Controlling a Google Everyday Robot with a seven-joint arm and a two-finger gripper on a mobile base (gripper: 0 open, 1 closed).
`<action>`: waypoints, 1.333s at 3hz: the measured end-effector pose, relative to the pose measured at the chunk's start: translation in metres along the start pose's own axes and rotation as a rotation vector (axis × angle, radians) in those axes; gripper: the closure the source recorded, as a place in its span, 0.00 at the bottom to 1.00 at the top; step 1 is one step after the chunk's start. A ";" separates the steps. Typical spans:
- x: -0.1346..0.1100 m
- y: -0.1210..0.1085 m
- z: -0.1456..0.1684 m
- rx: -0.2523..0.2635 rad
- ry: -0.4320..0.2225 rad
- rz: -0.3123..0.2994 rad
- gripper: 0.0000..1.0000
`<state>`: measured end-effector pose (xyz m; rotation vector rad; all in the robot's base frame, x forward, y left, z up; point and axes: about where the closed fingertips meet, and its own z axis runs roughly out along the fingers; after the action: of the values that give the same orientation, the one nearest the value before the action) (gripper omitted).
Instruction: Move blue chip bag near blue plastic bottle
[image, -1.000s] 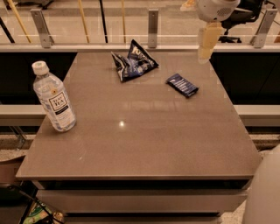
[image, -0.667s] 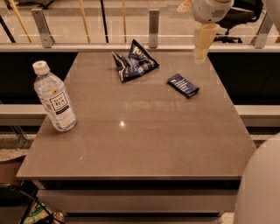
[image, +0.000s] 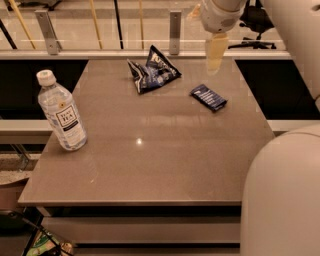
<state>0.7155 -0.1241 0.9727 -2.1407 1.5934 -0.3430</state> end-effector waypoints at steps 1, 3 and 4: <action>-0.012 -0.017 0.028 0.009 -0.010 -0.040 0.00; -0.028 -0.049 0.080 0.066 -0.078 -0.084 0.00; -0.046 -0.057 0.104 0.053 -0.126 -0.125 0.00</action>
Offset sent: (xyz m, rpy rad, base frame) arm 0.0837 0.0566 -0.0388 0.0642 -0.1115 0.1117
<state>0.7959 -0.0457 0.9131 -2.1814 1.3701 -0.2810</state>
